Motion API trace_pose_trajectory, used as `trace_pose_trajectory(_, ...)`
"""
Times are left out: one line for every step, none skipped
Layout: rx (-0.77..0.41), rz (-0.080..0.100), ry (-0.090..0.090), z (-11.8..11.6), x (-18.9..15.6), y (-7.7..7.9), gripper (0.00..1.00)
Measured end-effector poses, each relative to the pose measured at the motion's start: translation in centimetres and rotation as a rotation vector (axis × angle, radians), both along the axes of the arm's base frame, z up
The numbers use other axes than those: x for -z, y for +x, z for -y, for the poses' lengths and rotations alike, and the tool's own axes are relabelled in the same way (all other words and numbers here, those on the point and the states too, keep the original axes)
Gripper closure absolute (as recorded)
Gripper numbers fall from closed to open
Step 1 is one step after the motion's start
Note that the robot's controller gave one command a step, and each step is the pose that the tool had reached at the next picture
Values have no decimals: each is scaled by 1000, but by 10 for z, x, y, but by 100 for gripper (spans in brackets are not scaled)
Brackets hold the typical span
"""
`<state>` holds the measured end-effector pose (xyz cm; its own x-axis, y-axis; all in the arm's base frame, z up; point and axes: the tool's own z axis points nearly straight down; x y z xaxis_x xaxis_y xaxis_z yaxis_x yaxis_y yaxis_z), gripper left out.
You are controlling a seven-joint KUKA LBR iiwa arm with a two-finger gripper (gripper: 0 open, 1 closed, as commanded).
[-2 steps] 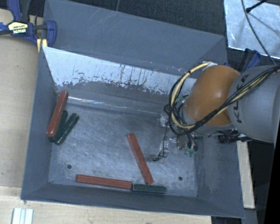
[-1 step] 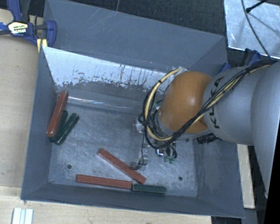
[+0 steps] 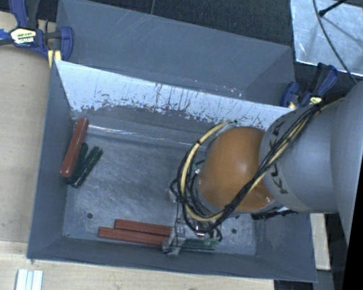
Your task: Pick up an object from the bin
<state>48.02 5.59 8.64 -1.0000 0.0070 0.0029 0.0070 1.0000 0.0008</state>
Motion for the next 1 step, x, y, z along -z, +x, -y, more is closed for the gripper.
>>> trace_pose_trajectory(0,5,-1,1,1,3,100)
